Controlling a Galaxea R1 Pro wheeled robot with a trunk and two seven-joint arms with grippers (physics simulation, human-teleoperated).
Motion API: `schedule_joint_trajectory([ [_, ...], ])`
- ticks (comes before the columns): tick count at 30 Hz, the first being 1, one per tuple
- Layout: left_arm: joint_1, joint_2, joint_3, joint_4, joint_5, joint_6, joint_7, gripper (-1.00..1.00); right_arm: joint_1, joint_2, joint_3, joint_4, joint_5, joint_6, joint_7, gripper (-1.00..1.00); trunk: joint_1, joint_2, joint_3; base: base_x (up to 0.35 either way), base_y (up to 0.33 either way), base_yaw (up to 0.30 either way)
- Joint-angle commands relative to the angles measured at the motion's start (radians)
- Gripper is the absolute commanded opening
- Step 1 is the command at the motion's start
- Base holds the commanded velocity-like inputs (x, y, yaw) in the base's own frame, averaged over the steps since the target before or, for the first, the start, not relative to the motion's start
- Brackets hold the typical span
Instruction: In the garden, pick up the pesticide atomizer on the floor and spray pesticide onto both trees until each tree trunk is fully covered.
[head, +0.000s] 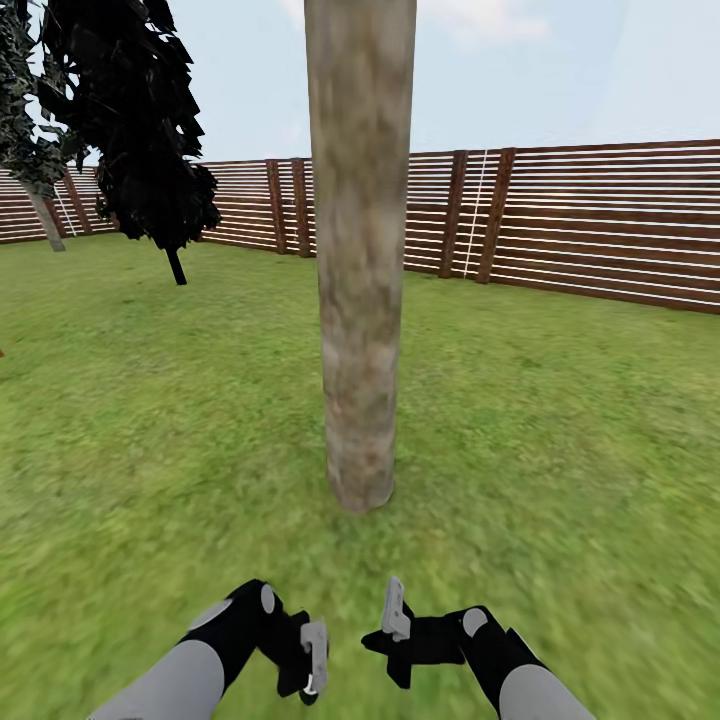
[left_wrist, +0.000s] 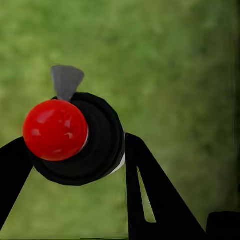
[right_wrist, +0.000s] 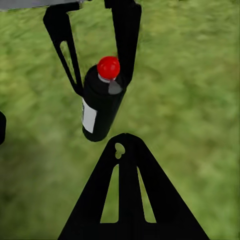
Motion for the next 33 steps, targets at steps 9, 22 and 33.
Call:
schedule_joint_trajectory([
  [9, -0.001, -0.025, -0.051, -0.001, 0.01, 0.003, -0.016, -1.0, 0.0, 0.0, 0.0, 0.0, 0.0, 0.0, 0.0, -1.0, 0.0, 0.0, 0.0, 0.0, 0.0, 0.0],
  [22, -0.001, -0.032, -0.05, 0.002, 0.029, -0.004, -0.018, -1.0, 0.0, 0.0, 0.0, 0.0, -0.001, 0.0, 0.0, -1.0, 0.0, 0.0, 0.0, 0.0, 0.0, 0.0],
  [33, -0.001, -0.032, -0.049, 0.002, 0.031, -0.003, -0.015, -1.0, -0.001, 0.0, 0.0, 0.0, -0.001, 0.0, 0.0, -1.0, 0.0, 0.0, 0.0, 0.0, 0.0, 0.0],
])
